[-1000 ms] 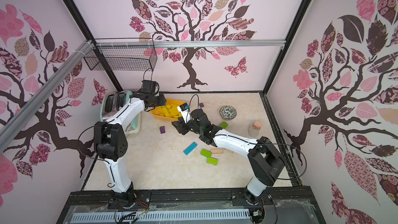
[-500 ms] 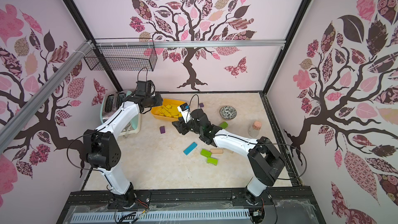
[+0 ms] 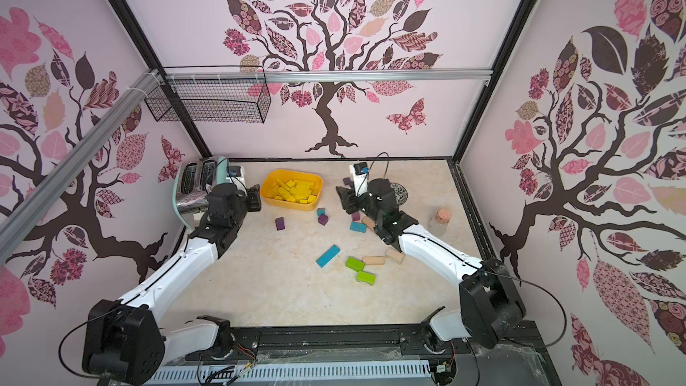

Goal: Pick out the yellow building blocks
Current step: Reset both arms

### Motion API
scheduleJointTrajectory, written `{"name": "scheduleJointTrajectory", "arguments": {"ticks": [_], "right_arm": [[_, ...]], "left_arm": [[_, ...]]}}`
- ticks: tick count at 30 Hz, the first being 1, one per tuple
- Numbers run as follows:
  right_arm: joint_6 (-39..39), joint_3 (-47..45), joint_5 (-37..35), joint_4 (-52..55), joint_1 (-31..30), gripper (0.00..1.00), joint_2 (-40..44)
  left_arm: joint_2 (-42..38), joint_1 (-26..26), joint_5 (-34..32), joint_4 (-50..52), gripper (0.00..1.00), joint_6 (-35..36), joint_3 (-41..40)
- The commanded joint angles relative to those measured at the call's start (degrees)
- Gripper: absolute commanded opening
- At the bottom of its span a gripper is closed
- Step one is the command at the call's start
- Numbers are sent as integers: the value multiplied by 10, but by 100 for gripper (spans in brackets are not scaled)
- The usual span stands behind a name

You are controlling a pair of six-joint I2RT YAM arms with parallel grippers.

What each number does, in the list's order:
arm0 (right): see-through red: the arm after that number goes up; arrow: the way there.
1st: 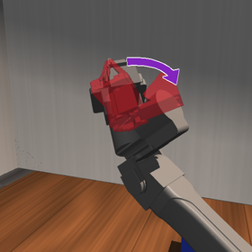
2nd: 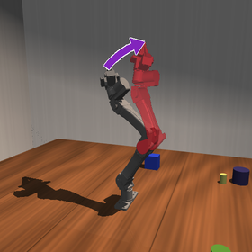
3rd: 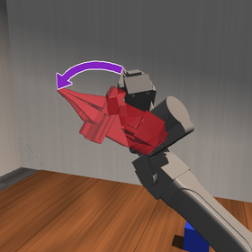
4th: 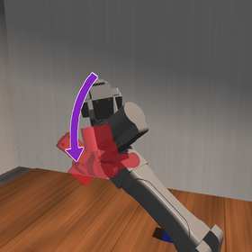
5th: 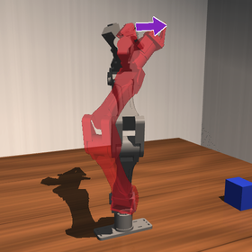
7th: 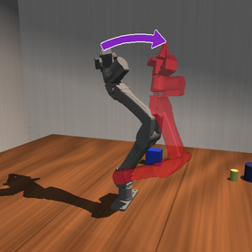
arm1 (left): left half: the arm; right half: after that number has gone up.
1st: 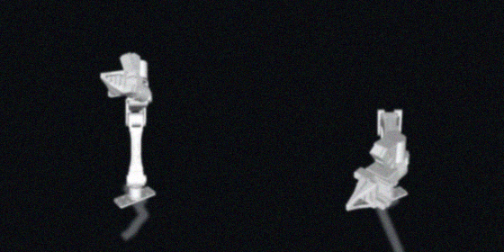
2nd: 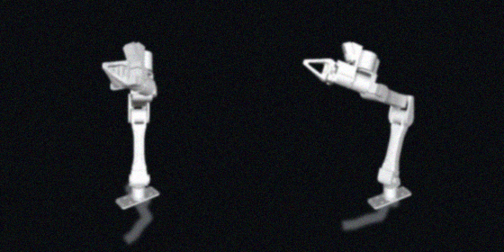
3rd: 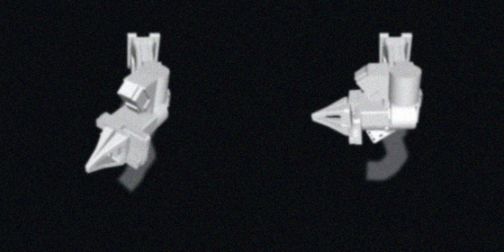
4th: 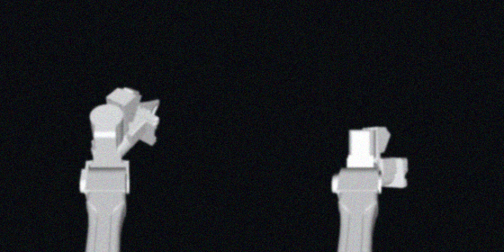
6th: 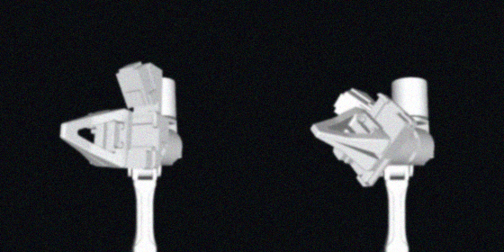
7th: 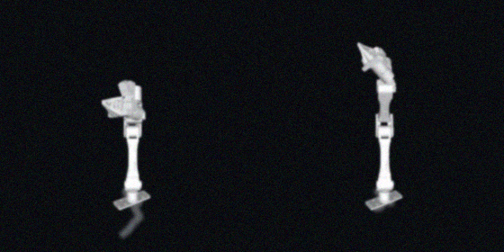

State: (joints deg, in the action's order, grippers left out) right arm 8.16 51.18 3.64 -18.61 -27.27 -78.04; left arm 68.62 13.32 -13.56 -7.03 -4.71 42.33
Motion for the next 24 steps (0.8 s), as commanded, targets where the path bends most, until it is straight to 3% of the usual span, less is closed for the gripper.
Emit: {"name": "scheduleJointTrajectory", "arguments": {"ticks": [1, 5, 12, 17, 19, 21, 24], "right_arm": [[19, -54, -36, -4, 72, 53, 48], [-1, -146, -58, -45, 152, 54, 110], [-125, -303, -209, -194, 159, 58, 146], [-156, -368, -187, -337, 161, 58, 72], [-159, -379, -167, -363, 161, 58, 45], [-160, -393, -146, -414, 165, 58, 14], [-150, -387, -70, -427, 187, 58, 3]], "left_arm": [[-29, 4, -53, -108, 48, 46, -63], [-55, -1, -68, -176, 49, 53, -151], [-28, -46, -57, -229, 50, 39, -218], [53, -82, 11, -332, 51, 24, -241], [59, -92, 47, -305, 51, 33, -225], [75, -110, 89, -341, 51, 38, -230], [83, -133, 124, -340, 51, 37, -223]]}}
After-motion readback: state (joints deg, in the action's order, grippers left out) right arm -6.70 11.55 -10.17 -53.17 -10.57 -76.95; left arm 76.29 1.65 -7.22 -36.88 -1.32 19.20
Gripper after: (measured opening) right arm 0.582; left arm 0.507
